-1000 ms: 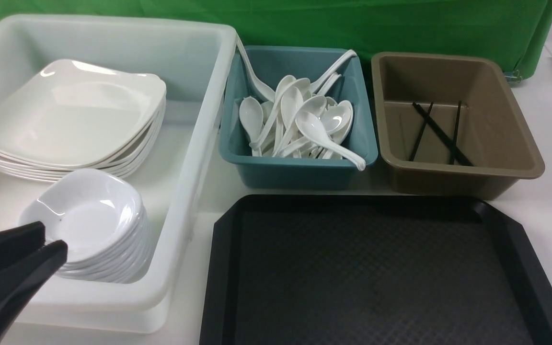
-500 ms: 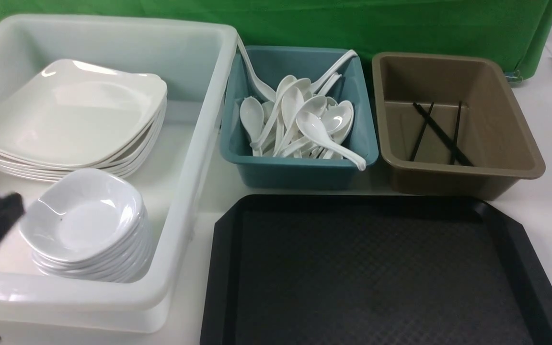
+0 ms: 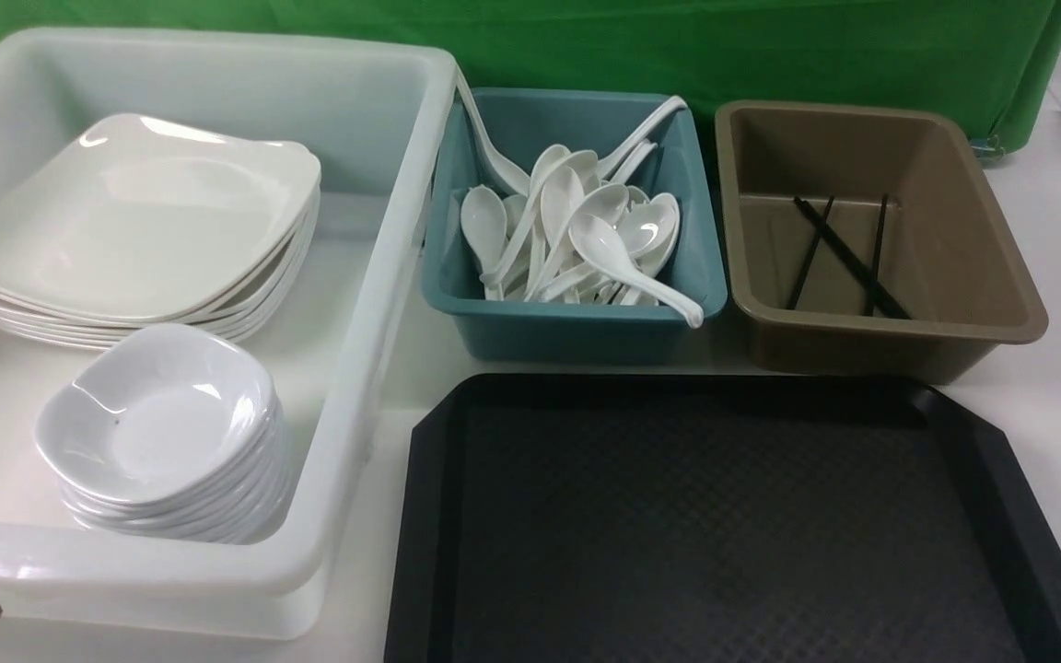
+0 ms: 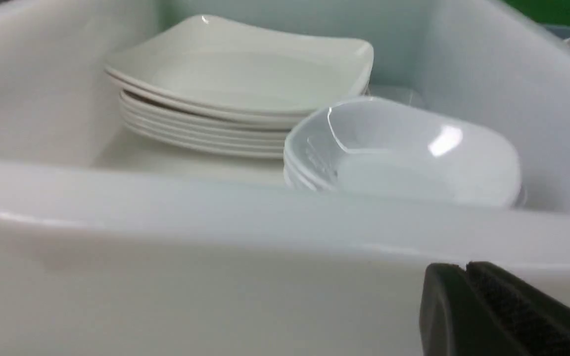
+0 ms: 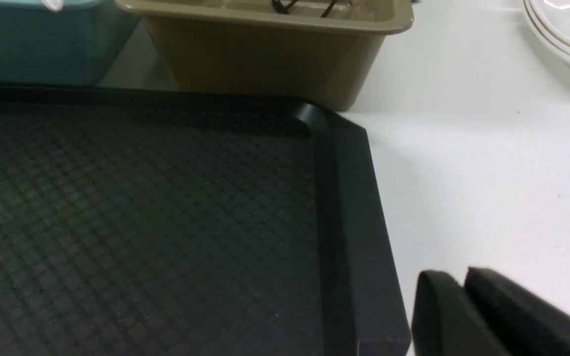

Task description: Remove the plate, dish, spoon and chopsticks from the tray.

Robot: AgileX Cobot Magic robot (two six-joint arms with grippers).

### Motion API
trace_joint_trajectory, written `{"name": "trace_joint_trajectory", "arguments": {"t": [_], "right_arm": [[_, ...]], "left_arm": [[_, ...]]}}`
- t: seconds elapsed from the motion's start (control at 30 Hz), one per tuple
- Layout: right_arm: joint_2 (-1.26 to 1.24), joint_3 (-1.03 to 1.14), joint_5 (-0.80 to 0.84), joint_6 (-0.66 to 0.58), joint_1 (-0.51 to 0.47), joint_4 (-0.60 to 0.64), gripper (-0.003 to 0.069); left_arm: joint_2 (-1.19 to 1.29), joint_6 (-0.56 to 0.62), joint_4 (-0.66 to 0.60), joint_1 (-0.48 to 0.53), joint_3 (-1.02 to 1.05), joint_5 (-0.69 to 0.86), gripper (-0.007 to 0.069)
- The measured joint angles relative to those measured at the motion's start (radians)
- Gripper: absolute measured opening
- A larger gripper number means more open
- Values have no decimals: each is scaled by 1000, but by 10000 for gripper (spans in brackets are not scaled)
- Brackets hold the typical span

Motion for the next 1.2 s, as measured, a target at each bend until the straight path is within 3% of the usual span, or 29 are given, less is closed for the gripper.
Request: {"name": "trace_joint_trajectory", "arguments": {"t": [0.37, 1.2], "right_arm": [[0, 0, 0, 1, 0, 0, 142], [-1, 0, 0, 1, 0, 0, 143]], "left_arm": [[-1, -5, 10, 0, 1, 17, 11], [-2, -8, 10, 0, 1, 5, 12]]}}
